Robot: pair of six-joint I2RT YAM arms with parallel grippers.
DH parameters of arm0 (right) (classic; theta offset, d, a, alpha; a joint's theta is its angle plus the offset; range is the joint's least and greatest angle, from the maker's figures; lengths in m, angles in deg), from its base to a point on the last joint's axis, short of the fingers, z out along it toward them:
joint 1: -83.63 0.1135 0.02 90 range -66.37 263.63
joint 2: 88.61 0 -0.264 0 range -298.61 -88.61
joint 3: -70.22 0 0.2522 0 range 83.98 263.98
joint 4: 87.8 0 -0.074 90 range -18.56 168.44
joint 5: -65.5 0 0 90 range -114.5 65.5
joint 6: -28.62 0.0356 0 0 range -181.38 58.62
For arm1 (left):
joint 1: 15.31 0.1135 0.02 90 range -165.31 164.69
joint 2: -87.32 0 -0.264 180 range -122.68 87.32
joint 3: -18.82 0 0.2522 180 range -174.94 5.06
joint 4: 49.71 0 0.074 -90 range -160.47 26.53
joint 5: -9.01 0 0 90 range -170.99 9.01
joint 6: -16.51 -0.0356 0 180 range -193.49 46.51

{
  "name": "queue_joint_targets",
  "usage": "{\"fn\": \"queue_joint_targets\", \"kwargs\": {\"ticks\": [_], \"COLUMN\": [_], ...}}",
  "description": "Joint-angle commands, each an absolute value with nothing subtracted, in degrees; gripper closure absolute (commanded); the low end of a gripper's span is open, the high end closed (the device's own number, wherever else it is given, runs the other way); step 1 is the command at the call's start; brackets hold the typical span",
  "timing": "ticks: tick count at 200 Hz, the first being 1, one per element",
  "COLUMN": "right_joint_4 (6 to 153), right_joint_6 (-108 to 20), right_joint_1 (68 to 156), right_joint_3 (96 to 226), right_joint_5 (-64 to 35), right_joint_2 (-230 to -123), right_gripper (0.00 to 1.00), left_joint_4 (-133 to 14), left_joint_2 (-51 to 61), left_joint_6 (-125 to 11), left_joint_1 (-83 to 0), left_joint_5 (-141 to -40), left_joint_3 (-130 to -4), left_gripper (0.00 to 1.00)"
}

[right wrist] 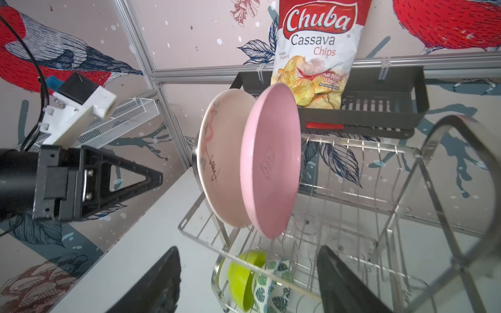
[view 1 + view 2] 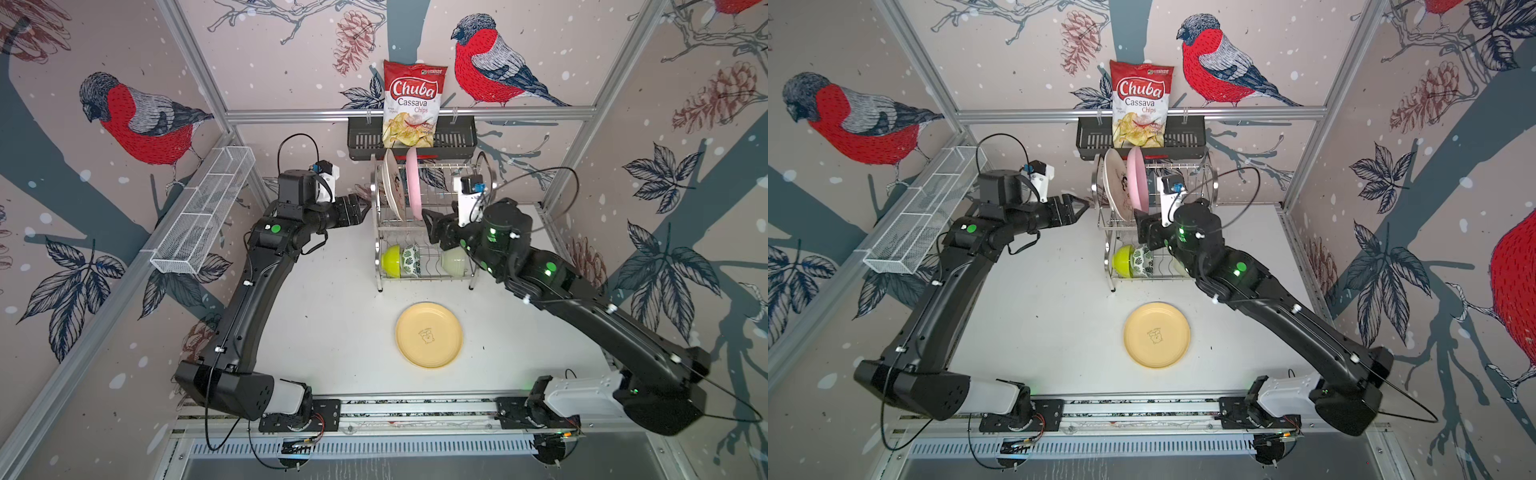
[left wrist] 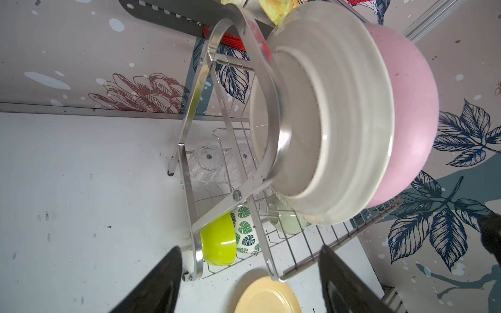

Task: Unload the mixed dishes from the dish rack
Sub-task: 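Raise both grippers up to the upright plates in the rack's top tier, then close the right gripper on the pink plate's rim while the left holds the white plate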

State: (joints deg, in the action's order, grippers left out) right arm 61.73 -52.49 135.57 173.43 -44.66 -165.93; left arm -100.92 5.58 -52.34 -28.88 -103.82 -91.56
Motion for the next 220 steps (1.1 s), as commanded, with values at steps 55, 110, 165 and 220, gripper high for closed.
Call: {"fn": "queue_joint_targets", "kwargs": {"ticks": [55, 110, 165, 220], "right_joint_4": [64.1, 64.1, 63.1, 64.2], "right_joint_6": [-53.5, -51.6, -50.3, -47.8], "right_joint_1": [126.8, 122.8, 120.7, 119.8], "right_joint_3": [186.5, 190.9, 195.9, 196.1], "right_joint_5": [-31.5, -24.5, -19.1, -16.6], "right_joint_2": [-179.5, -184.2, -188.9, -190.0], "right_gripper": [0.23, 0.28, 0.58, 0.77], "left_joint_4": [-96.4, -93.5, -95.3, -96.4], "left_joint_2": [-1.0, -7.1, -11.2, -11.8], "left_joint_6": [-53.8, -52.5, -52.3, -52.2], "left_joint_1": [-28.8, -28.8, -28.7, -28.8], "left_joint_5": [-105.5, -108.3, -109.9, -110.8], "left_joint_3": [-96.6, -100.2, -104.7, -105.3], "left_gripper": [0.32, 0.47, 0.65, 0.75]}}
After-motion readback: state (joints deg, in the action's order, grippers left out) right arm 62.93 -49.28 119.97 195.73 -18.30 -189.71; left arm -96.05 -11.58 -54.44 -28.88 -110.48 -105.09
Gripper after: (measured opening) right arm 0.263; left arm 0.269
